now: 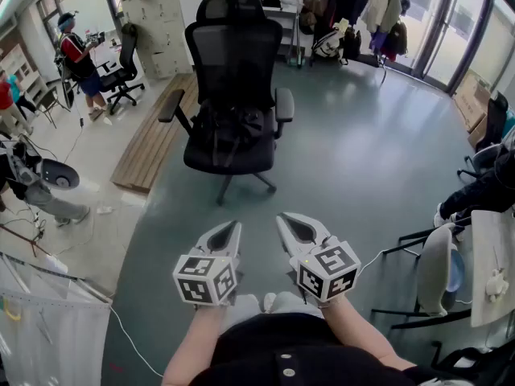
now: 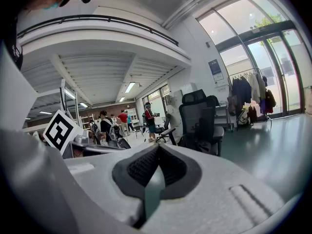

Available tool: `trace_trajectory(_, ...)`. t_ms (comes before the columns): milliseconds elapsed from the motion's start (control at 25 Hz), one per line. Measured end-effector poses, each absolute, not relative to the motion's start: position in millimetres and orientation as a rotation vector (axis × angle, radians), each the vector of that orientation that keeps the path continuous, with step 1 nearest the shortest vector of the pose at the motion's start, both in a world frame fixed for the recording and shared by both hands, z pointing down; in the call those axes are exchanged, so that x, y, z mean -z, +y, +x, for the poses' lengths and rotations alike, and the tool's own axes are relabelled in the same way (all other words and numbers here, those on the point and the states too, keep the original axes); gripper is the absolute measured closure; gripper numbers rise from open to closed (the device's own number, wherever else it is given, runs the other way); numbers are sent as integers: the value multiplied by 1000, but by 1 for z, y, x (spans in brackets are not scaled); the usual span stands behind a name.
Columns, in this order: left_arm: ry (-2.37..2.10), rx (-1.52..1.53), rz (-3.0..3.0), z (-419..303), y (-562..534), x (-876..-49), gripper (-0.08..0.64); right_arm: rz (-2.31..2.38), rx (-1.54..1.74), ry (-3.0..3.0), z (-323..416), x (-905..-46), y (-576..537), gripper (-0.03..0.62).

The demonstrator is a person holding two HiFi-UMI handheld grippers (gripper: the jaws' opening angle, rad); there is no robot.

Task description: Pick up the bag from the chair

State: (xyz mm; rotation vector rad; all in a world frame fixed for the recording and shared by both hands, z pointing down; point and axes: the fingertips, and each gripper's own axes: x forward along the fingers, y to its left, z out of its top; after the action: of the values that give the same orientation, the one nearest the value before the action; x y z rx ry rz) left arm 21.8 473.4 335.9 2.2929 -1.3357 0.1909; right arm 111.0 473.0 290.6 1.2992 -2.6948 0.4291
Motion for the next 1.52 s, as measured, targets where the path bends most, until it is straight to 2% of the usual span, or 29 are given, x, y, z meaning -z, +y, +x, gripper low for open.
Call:
trace_trajectory(360, -1315, -146, 2297, 35, 477, -327, 540, 1191, -402, -2718, 97, -298, 488, 595)
trace_trajectory(880, -1285, -57, 2281, 63, 482, -333, 540, 1080, -491, -2825, 119, -305, 494, 595)
trace_trajectory(1520, -1296, -121, 2165, 60, 442, -375, 540, 1146, -588, -2760, 129, -344, 423, 595)
